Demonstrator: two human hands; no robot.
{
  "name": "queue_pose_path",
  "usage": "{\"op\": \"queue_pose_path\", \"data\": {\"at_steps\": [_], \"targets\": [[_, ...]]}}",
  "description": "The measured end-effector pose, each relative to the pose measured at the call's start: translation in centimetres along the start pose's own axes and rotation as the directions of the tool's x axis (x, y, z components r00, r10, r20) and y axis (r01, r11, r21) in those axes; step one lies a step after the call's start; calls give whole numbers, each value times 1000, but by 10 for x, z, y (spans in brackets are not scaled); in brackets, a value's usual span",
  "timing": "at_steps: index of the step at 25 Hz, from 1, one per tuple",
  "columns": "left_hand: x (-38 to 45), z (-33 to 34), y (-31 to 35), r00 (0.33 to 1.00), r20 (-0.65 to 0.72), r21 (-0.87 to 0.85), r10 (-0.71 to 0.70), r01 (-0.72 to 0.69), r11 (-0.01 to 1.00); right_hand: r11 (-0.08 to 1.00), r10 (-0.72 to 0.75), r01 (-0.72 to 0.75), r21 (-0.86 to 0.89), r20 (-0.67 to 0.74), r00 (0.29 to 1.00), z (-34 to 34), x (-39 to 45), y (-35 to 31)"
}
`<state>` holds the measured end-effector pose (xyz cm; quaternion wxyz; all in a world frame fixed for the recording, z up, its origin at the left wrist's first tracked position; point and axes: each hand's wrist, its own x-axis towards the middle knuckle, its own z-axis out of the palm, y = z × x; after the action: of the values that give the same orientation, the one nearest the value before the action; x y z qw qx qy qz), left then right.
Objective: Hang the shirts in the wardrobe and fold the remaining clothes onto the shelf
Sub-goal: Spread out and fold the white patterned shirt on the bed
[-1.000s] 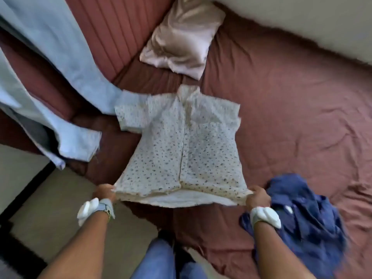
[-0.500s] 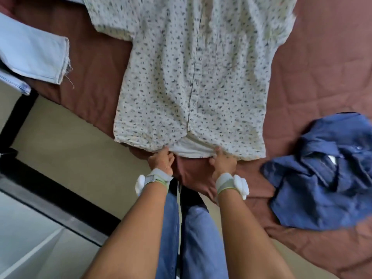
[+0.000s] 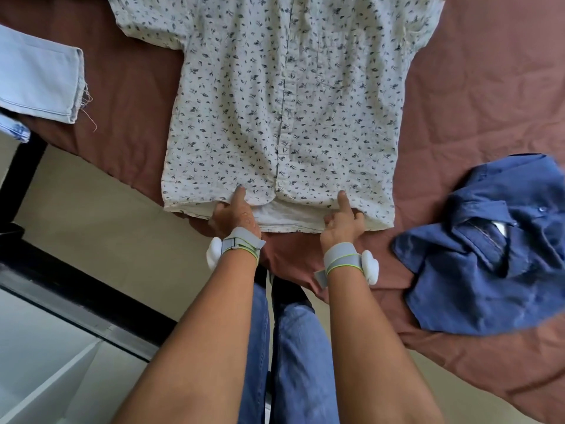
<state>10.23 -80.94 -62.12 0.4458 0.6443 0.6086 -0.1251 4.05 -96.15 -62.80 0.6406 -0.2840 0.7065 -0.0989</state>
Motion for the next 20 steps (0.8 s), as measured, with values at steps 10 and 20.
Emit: {"op": "queue_pose_path", "data": {"at_steps": [10, 20], "targets": [[3, -24, -27, 919, 334, -236, 210, -134, 962, 862, -57, 252, -441, 409, 911, -18, 11, 15], [-8, -29, -40, 883, 385, 354, -268, 127, 927, 776, 194, -31, -630, 192, 962, -23, -15, 15]]}}
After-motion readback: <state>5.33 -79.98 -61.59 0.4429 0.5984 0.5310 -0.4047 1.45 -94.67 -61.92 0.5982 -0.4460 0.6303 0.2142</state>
